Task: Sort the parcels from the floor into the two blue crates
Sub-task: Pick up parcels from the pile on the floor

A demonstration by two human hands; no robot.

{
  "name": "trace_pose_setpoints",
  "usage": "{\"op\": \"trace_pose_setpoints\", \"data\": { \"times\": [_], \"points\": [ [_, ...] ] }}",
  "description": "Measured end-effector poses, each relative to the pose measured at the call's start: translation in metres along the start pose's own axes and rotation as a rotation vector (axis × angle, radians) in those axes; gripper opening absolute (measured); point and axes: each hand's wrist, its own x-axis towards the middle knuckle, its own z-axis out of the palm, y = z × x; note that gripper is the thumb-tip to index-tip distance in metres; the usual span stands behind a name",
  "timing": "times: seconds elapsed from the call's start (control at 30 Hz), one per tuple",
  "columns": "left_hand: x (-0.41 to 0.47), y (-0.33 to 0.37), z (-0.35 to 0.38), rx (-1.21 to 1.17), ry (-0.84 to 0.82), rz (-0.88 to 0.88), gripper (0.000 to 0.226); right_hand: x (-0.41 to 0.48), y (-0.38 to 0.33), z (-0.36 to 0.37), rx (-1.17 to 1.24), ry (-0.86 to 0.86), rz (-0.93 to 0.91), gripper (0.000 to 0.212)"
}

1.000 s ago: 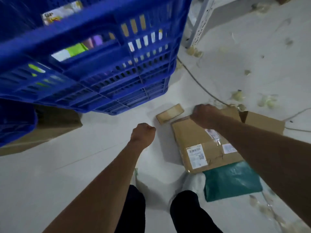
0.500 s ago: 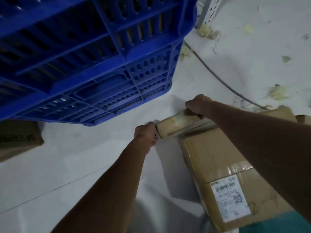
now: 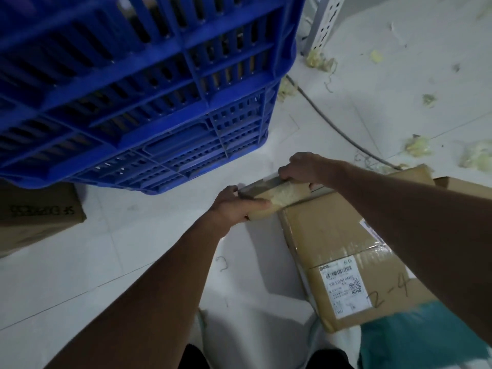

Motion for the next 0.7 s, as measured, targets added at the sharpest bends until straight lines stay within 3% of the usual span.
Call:
{"op": "trace_pose_setpoints", "data": {
  "times": [0.1, 0.2, 0.3, 0.53, 0.6, 0.7],
  "points": [
    [-0.029, 0.012, -0.005, 0.224, 0.018, 0.071, 0.108, -0.039, -0.010, -0.013, -0.013, 0.001, -0.074, 0.080],
    [-0.065, 0.036, -0.011, 0.409, 0.051, 0.123, 0.119, -0.084, -0.023, -0.031, -0.119, 0.058, -0.172, 0.101],
    [-0.106, 0.061, -0.016, 0.550, 0.039, 0.159, 0.126, -0.138, -0.035, -0.050, -0.329, 0.092, -0.244, 0.109],
    [-0.229, 0.122, -0.019, 0.664, 0.116, 0.251, 0.100, -0.273, -0.056, -0.098, -0.571, 0.200, -0.376, 0.094],
    [-0.268, 0.137, -0.017, 0.622, 0.105, 0.280, 0.092, -0.313, -0.055, -0.112, -0.556, 0.229, -0.388, 0.092],
    [-0.334, 0.158, -0.015, 0.767, 0.100, 0.384, 0.095, -0.374, -0.050, -0.127, -0.503, 0.260, -0.425, 0.094]
  ]
}}
